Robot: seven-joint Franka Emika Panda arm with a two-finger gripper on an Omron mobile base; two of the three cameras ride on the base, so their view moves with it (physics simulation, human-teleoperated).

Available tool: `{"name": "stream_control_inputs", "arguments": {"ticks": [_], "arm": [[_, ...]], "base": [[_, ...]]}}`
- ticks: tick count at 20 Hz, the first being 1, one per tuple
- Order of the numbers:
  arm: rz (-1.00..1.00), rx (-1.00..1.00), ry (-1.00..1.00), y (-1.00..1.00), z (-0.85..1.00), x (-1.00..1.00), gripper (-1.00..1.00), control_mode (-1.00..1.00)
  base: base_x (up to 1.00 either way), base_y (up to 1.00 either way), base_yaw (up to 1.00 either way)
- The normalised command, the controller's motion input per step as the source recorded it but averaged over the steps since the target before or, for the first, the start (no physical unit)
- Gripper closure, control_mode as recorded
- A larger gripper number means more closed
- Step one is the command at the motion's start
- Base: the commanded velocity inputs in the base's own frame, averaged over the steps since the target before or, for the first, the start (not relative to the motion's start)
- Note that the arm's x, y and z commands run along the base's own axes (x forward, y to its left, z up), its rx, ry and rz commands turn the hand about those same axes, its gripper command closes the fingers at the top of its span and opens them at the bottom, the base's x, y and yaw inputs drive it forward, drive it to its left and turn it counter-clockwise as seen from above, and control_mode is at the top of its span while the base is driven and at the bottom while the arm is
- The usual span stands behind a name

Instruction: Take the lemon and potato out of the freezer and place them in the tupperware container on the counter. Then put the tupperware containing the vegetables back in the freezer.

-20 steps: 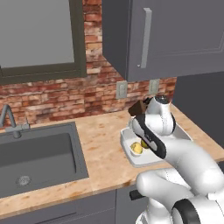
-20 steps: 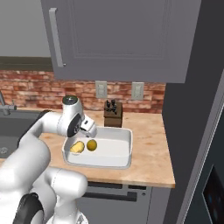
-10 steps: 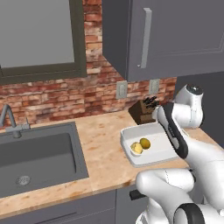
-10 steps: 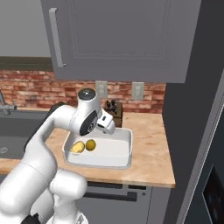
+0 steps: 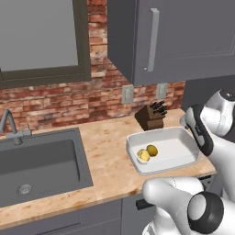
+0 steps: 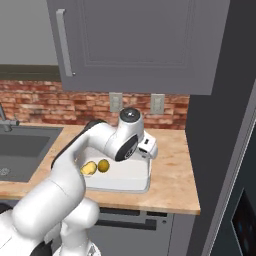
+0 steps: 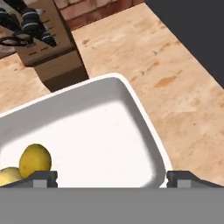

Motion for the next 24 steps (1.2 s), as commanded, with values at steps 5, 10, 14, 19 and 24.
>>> {"name": "stream_control_inputs", "arguments": {"ticks": [5, 10, 14, 19, 24], "arm": [[0.04, -0.03, 0.07, -0.23, -0.32, 0.34, -1.0, -1.0], [0.05, -0.05, 0.17, 0.0, -0.49, 0.53, -1.0, -1.0], [0.06, -0.04, 0.13, -0.09, -0.48, 0.39, -1.0, -1.0], [0.05, 0.0, 0.03, -0.23, -0.3, 0.08, -1.0, -1.0], [0.05, 0.0, 0.0, -0.29, -0.23, 0.0, -1.0, -1.0]], "base": [[0.0, 0.0, 0.0], [0.0, 0.0, 0.0], [0.0, 0.0, 0.0], [0.0, 0.0, 0.0], [0.0, 0.0, 0.0]]}}
